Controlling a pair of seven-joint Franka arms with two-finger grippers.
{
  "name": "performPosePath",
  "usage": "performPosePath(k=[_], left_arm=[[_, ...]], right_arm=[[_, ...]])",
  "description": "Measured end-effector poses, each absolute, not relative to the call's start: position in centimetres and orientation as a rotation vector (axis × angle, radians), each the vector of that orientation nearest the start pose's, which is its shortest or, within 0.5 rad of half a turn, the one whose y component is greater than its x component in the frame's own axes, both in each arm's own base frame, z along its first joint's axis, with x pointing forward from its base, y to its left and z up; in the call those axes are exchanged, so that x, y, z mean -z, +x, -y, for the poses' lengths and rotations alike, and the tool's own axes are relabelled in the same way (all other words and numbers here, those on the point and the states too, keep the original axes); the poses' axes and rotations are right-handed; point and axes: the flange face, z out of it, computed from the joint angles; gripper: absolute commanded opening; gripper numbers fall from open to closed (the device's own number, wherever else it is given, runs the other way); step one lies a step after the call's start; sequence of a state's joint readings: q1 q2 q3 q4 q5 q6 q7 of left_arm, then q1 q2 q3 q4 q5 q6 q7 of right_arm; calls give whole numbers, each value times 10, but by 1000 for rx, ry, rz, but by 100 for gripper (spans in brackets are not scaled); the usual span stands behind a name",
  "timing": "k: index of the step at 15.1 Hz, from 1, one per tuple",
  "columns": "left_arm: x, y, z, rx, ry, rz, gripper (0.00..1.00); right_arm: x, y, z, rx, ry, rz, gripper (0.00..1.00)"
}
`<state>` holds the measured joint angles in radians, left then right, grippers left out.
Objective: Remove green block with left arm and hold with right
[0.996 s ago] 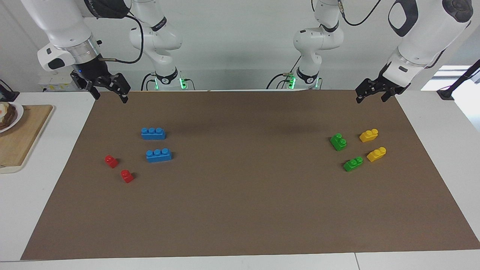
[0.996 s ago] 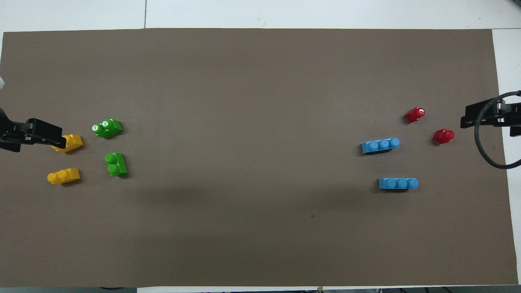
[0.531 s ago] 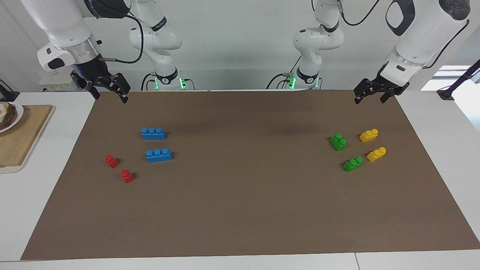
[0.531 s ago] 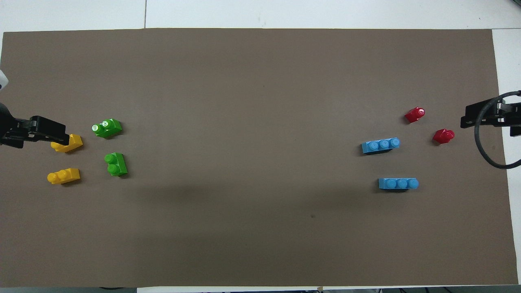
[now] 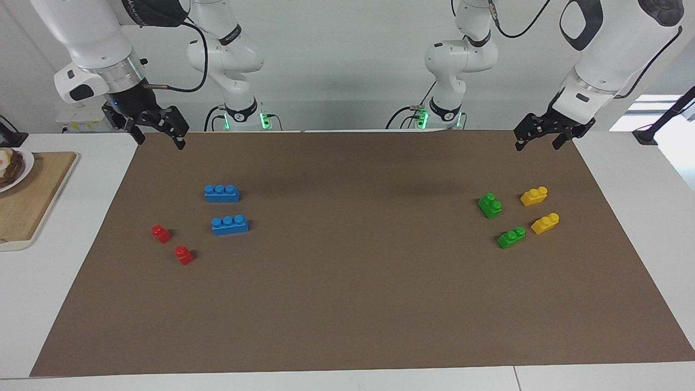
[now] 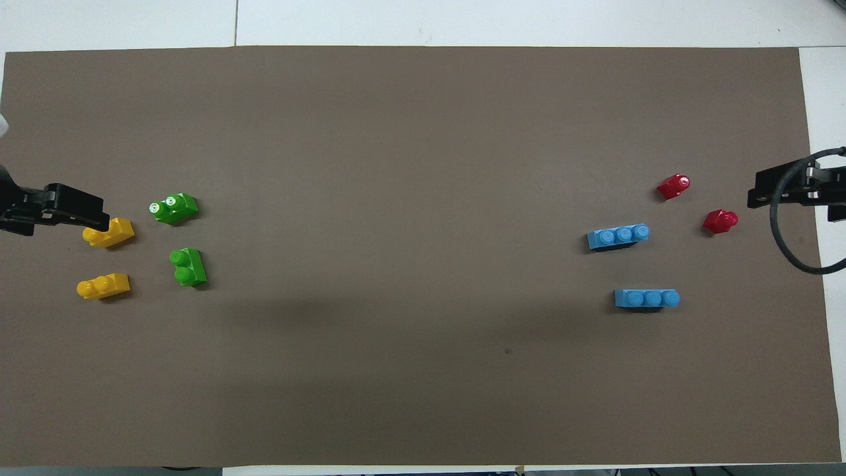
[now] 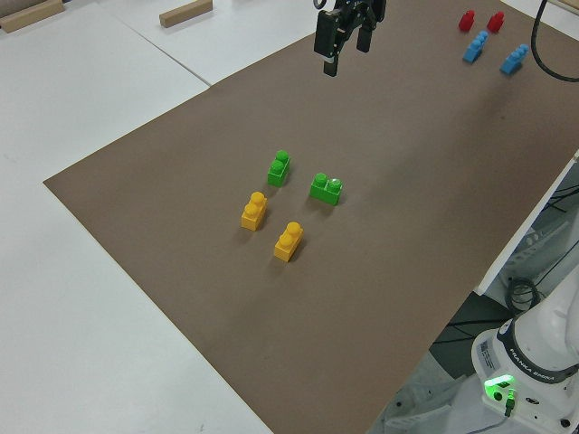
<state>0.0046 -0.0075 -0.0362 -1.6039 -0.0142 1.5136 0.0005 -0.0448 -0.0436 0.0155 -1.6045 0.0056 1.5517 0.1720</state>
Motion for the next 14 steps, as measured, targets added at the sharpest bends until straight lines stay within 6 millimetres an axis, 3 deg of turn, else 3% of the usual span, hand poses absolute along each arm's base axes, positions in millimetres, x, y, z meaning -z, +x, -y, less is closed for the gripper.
performPosePath(k=[14], left_arm=[[-611, 547, 29, -120, -3148, -86, 100]], right_arm=[[-631, 539, 15, -13, -3129, -249, 100]])
